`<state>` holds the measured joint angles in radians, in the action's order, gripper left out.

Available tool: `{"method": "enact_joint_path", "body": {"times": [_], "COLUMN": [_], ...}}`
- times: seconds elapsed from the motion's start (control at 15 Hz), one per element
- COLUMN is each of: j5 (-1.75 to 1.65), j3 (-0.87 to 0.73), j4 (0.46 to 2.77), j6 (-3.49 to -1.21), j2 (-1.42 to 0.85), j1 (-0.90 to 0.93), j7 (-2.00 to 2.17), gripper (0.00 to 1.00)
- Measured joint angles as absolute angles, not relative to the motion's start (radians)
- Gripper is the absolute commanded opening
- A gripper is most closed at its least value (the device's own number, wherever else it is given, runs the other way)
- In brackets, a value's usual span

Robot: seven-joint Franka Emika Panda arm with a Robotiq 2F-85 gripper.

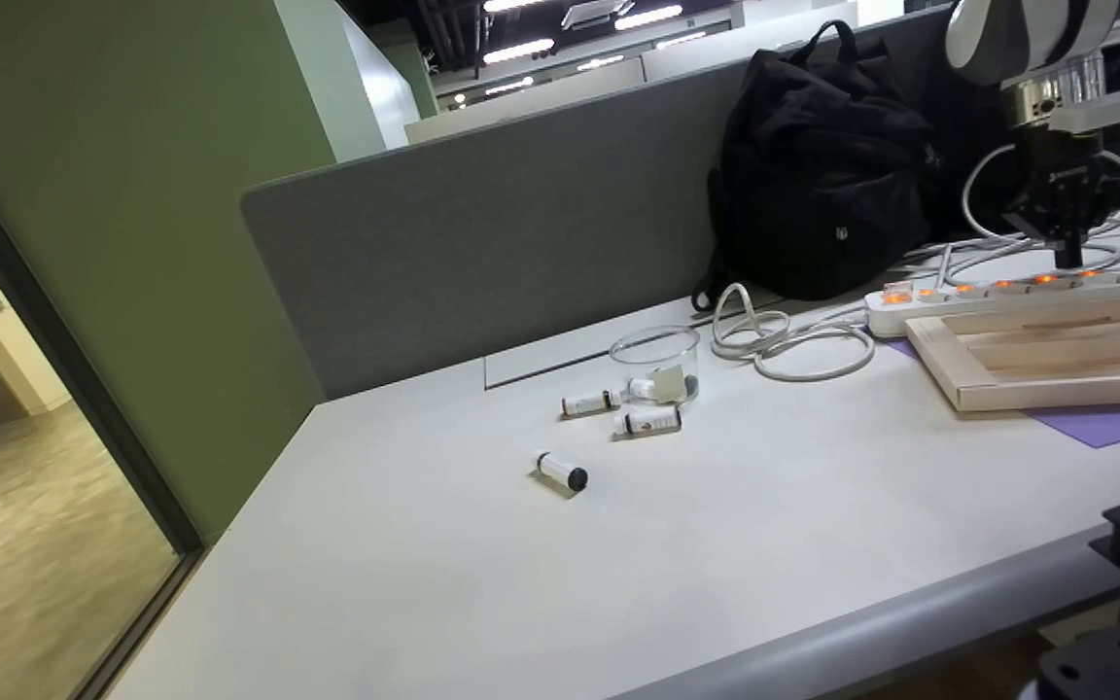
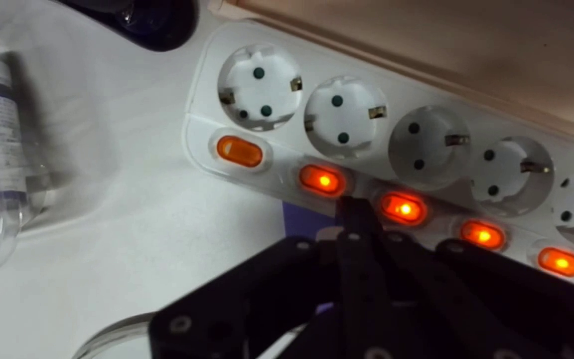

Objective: Switch off the third slot of the extension cord

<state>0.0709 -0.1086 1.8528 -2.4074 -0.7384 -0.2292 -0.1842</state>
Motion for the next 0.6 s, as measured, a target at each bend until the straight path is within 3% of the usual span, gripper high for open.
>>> {"method": "enact_joint_path", "body": {"times": [0.6], "j5": [0.04], "j3": [-0.115], "j4": [1.895], "j6": [-2.439], "j2": [-0.72], "j1": [-0.222], "j7": [-0.183], "gripper": [0.0]}}
